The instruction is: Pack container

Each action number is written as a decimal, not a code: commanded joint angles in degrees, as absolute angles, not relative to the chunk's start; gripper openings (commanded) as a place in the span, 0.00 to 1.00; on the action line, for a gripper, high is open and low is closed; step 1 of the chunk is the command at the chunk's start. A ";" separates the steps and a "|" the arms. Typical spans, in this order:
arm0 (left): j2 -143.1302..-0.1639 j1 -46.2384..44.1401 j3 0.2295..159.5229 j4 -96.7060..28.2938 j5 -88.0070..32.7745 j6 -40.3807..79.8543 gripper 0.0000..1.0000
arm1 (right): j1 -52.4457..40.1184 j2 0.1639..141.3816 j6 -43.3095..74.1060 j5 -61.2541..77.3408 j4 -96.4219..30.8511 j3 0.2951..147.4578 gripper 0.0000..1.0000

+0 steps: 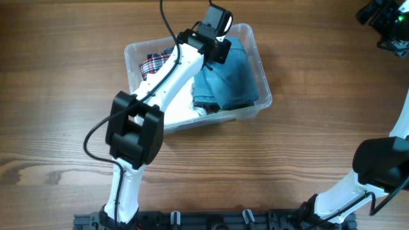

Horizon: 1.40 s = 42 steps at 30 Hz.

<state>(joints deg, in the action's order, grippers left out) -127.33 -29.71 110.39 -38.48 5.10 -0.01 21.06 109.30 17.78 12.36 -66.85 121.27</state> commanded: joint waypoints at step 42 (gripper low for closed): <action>-102.02 -35.73 78.94 -73.01 -0.93 8.23 0.38 | 21.04 110.26 18.17 11.81 -66.72 121.38 1.00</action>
